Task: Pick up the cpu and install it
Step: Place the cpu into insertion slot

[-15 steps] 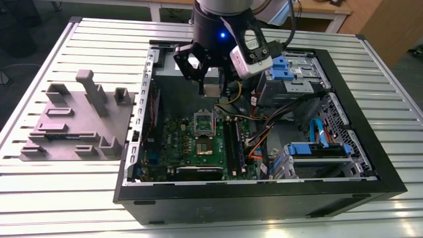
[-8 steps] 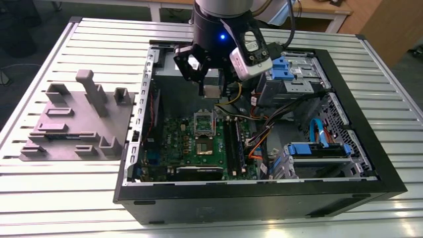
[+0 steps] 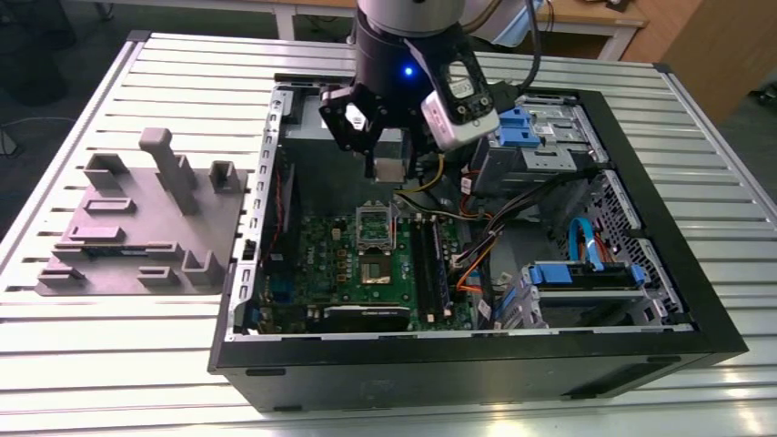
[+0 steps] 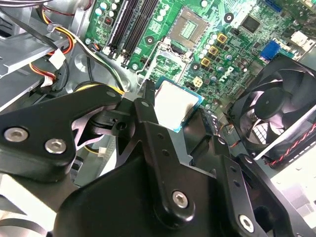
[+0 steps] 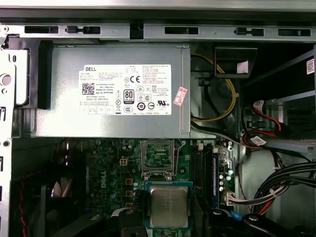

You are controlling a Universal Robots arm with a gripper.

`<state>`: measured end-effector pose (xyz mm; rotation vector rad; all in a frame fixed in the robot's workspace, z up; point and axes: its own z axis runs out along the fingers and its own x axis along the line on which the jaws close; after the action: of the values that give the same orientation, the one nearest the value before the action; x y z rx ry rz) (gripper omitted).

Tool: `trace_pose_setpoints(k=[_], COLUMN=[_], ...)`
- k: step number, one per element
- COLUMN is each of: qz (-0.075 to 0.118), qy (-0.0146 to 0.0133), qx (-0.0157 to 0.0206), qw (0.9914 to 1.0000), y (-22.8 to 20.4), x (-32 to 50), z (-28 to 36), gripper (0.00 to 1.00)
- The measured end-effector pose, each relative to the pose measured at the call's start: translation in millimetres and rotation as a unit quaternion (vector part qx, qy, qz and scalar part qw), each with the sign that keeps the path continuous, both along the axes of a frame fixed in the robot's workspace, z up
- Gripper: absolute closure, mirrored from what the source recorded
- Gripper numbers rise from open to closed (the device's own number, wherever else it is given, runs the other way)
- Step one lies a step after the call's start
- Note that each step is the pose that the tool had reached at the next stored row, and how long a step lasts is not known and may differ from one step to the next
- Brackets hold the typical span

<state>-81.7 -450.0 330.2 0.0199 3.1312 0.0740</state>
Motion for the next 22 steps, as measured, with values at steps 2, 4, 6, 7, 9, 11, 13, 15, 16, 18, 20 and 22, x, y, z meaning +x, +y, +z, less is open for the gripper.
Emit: trace_pose_setpoints(k=[2,4,6,7,9,11,13,15,16,18,20,22], qz=[0.000,0.000,0.000,0.000,0.000,0.000,0.000,0.000,0.000,0.000,0.000,0.000], qy=[0.0000,0.0000,0.0000,0.0000,0.0000,0.0000,-0.0001,0.0000,0.0000,0.0000,0.0000,0.0000], qx=[0.0000,0.0000,0.0000,0.0000,0.0000,0.0000,0.0001,0.0000,0.0001,0.0000,0.0000,-0.0001], qw=[1.00000,1.00000,1.00000,1.00000,1.00000,1.00000,1.00000,1.00000,1.00000,1.00000,1.00000,1.00000], y=[0.0,0.0,0.0,0.0,0.0,0.0,-0.1,0.0,0.0,0.0,-0.4,-1.6], x=[0.0,0.0,0.0,0.0,0.0,0.0,0.0,0.0,0.0,0.0,0.0,0.1], z=[-0.5,-0.9,-1.4,-1.6,-2.1,-2.6,-3.8,-5.3,-6.3,-8.0,-9.5,-10.7], gripper=[0.53,0.53,0.53,0.53,0.53,0.53,0.53,0.53,0.53,0.53,0.53,0.53])
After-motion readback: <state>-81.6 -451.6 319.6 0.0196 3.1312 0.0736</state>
